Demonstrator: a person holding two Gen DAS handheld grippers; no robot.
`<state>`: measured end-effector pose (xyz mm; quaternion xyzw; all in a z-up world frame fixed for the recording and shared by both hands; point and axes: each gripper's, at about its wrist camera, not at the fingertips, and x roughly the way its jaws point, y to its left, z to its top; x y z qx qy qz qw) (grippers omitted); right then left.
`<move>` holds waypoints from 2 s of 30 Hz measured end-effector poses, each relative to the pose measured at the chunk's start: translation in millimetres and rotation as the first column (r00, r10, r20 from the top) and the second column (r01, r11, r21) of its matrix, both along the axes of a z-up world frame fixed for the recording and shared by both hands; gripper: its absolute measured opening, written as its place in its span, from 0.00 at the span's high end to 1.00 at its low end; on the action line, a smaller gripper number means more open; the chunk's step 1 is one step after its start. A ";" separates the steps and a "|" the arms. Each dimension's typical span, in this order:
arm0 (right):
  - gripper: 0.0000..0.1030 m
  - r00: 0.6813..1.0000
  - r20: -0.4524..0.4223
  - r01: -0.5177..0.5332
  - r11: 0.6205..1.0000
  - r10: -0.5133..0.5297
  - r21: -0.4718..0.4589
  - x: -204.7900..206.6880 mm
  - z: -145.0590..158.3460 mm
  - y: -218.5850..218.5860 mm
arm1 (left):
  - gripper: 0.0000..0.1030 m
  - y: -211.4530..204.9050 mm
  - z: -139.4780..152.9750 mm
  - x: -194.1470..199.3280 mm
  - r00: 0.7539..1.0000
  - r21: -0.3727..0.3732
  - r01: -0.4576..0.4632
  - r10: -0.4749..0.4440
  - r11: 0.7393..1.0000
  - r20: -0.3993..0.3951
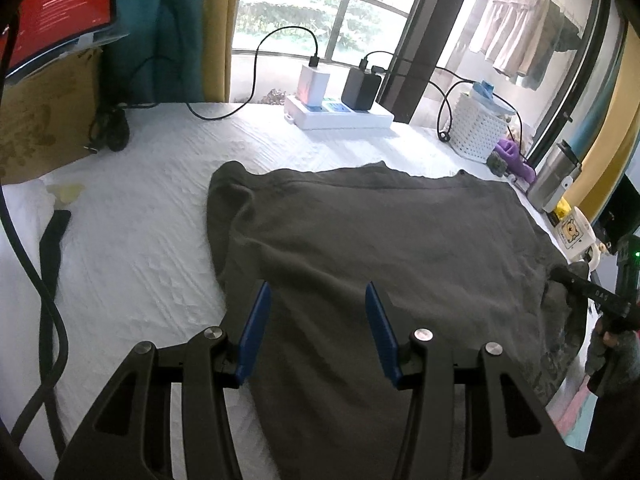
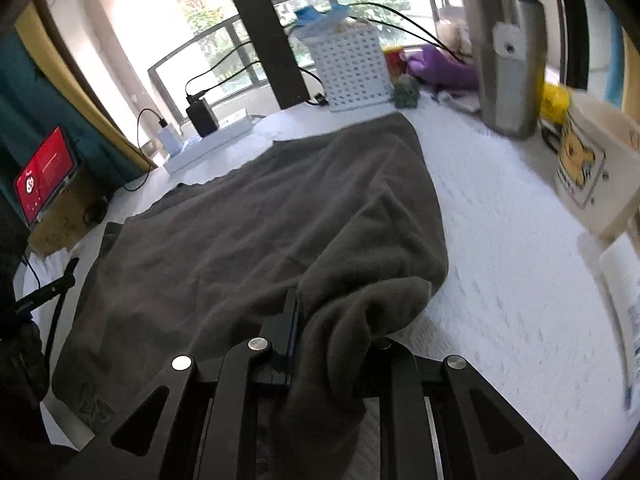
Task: Fold small clothes
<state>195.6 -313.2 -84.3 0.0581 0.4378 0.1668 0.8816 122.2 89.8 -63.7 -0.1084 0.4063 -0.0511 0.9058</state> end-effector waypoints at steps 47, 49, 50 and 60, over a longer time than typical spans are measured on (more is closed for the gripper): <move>0.83 0.798 -0.028 -0.593 0.777 0.601 -0.213 -105.9 6.6 317.4 | 0.44 74.1 13.6 -95.3 0.986 -0.066 -0.002 0.013 0.998 0.169; 0.83 0.780 -0.041 -0.617 0.755 0.625 -0.223 -115.2 2.5 325.0 | 0.44 73.7 17.6 -98.9 0.984 -0.059 -0.006 0.017 0.998 0.175; 0.83 0.773 -0.040 -0.625 0.747 0.634 -0.227 -118.6 1.2 328.2 | 0.44 74.0 19.4 -100.9 0.984 -0.056 -0.011 0.021 0.998 0.177; 0.33 0.715 -0.008 -0.689 0.703 0.699 -0.174 -156.8 13.6 326.1 | 0.43 75.9 38.7 -113.0 0.980 0.003 -0.062 0.060 0.998 0.191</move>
